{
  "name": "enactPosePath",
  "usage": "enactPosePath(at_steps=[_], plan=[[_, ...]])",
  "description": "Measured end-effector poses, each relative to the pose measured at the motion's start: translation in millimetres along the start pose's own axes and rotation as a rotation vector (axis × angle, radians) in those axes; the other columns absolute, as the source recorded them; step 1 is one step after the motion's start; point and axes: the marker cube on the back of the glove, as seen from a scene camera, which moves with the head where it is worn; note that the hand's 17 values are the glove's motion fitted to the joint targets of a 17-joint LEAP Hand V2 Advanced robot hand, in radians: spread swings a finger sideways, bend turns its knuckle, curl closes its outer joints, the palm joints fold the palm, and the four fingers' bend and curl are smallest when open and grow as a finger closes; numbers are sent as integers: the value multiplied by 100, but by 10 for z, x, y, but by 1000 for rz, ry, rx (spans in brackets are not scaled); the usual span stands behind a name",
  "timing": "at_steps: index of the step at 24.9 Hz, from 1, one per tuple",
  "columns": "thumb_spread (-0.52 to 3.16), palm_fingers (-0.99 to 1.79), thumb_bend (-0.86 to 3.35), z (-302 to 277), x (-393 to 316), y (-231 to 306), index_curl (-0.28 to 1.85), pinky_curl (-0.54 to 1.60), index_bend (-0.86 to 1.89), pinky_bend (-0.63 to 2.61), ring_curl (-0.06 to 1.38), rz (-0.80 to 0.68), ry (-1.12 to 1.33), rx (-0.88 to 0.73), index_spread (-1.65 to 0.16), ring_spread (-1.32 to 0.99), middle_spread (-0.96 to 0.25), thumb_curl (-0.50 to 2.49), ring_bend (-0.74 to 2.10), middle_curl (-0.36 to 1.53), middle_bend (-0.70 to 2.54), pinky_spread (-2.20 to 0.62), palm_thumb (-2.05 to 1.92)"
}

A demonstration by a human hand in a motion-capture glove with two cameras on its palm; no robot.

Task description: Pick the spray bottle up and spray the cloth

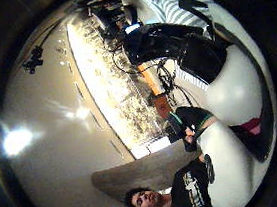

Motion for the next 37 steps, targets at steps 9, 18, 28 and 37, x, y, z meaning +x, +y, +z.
enactPosePath(at_steps=[9, 18, 28, 37], plan=[[99, 108, -2, 683, -358, 109, 22, 40, 8, 54, 44, -554, -227, 63, -16, -5, -3, 42, 70, 52, 44, -14, 81], [93, 107, -3, 2009, -467, -2, 22, 38, 10, 46, 43, -776, -238, -84, -19, -5, -4, 40, 67, 52, 41, -13, 82], [85, 106, -2, 2914, -269, -167, 23, 36, 10, 38, 41, -719, -151, -163, -22, -7, -5, 40, 61, 51, 39, -9, 86], [81, 90, -2, 2976, -242, -88, 23, 36, 7, 34, 40, -755, -59, -126, -23, -7, -5, 39, 53, 50, 36, -1, 88]])
